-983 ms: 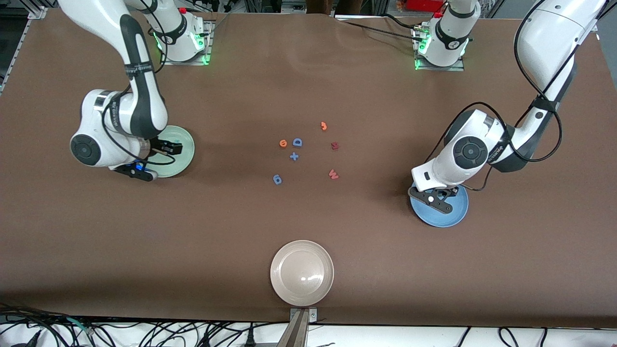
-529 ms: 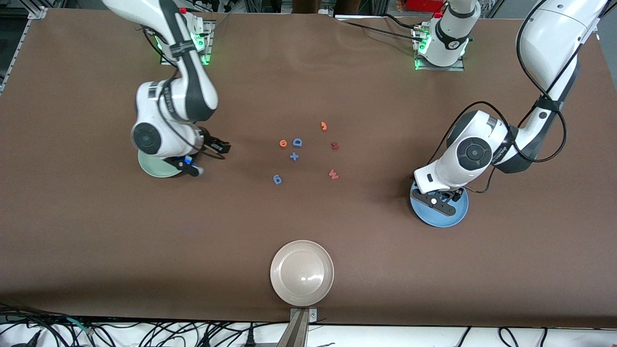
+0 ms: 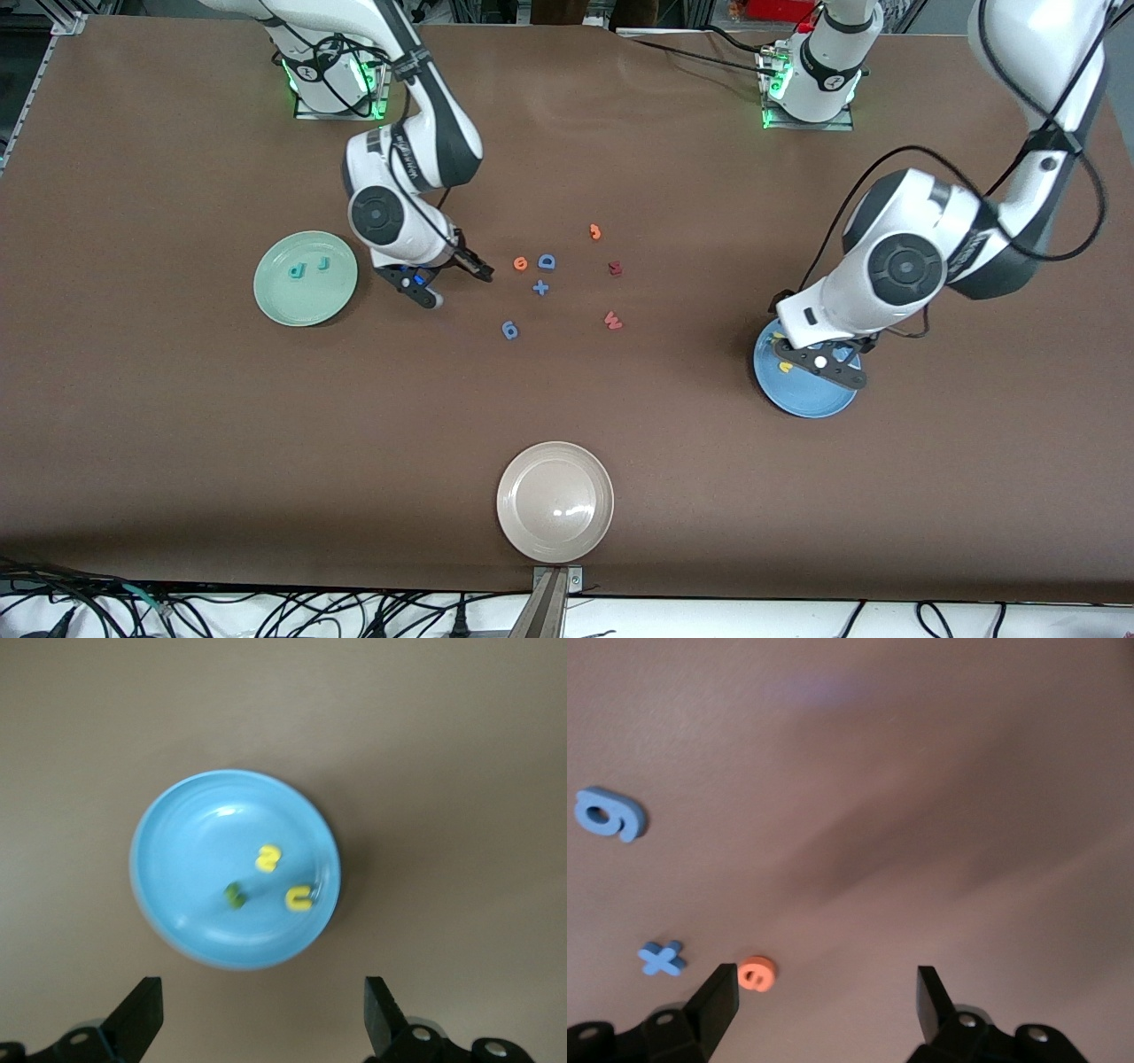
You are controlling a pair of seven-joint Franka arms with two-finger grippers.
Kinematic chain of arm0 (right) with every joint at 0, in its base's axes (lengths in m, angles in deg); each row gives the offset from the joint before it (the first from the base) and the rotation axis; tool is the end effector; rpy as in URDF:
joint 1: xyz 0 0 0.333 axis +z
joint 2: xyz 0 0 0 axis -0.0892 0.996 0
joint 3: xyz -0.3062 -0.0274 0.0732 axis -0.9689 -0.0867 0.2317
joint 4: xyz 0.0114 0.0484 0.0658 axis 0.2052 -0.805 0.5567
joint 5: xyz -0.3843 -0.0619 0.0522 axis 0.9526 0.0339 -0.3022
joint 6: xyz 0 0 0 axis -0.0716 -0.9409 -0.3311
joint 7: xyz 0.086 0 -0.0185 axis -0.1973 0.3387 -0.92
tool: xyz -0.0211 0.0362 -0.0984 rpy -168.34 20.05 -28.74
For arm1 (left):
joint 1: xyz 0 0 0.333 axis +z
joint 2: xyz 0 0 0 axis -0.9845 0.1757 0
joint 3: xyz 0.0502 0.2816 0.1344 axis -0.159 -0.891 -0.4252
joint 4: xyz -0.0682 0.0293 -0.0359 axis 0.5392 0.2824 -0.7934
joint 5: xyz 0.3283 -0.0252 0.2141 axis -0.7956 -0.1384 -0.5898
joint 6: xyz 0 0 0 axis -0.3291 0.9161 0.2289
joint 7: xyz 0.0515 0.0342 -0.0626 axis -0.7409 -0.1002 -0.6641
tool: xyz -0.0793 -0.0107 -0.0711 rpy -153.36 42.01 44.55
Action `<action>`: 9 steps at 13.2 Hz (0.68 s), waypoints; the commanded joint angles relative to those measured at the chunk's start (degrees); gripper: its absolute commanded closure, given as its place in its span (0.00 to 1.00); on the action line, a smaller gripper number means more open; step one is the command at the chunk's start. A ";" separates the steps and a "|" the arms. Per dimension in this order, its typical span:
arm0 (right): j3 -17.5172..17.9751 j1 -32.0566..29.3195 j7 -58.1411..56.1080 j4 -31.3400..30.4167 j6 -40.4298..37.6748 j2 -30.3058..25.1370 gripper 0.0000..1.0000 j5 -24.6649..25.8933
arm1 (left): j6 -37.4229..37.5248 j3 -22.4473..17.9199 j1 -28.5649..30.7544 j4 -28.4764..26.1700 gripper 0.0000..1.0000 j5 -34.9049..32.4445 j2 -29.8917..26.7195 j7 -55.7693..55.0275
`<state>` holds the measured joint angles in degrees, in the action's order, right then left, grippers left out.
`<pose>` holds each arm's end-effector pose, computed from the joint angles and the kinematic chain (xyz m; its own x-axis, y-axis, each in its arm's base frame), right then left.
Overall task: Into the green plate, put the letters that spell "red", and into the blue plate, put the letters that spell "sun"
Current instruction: 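Grasp the orange e with the right gripper while the left gripper withdraws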
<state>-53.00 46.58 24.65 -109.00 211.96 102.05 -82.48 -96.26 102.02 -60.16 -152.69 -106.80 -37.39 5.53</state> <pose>0.4821 0.3413 0.2339 0.7708 -0.5853 -0.2516 -0.5939 -0.8030 0.0486 0.6276 -0.1468 0.3847 0.9040 -0.3839 -0.1882 -0.4016 -0.9134 -0.0660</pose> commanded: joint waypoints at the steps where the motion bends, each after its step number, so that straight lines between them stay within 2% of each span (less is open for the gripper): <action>1: 2.88 0.34 3.28 0.41 6.14 3.72 0.10 -2.57 | 6.09 0.00 0.32 5.43 0.00 2.16 -2.31 1.26; 4: 4.56 0.34 4.25 2.95 8.35 6.53 0.10 -4.87 | 7.15 -1.32 1.37 9.66 0.00 4.87 -5.37 1.34; 6: 4.64 1.21 6.36 4.09 8.35 7.50 0.10 -5.22 | 8.81 -1.24 2.86 11.24 0.00 11.45 -6.35 1.26; 7: 4.73 1.83 6.45 4.19 8.35 7.85 0.10 -5.31 | 11.00 -1.32 3.56 13.86 0.00 12.87 -6.44 1.26; 8: 4.73 2.09 6.45 4.19 8.35 8.38 0.10 -5.31 | 12.32 -2.45 2.96 16.41 0.00 13.24 -6.70 1.43; 9: 4.82 2.36 6.97 4.19 8.27 8.47 0.11 -5.31 | 12.43 -5.25 1.65 16.61 0.00 13.67 -8.97 1.52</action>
<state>-47.95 47.69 30.24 -106.12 220.39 109.16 -86.63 -86.18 100.14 -57.31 -138.67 -95.64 -43.61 5.59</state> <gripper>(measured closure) 0.101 0.000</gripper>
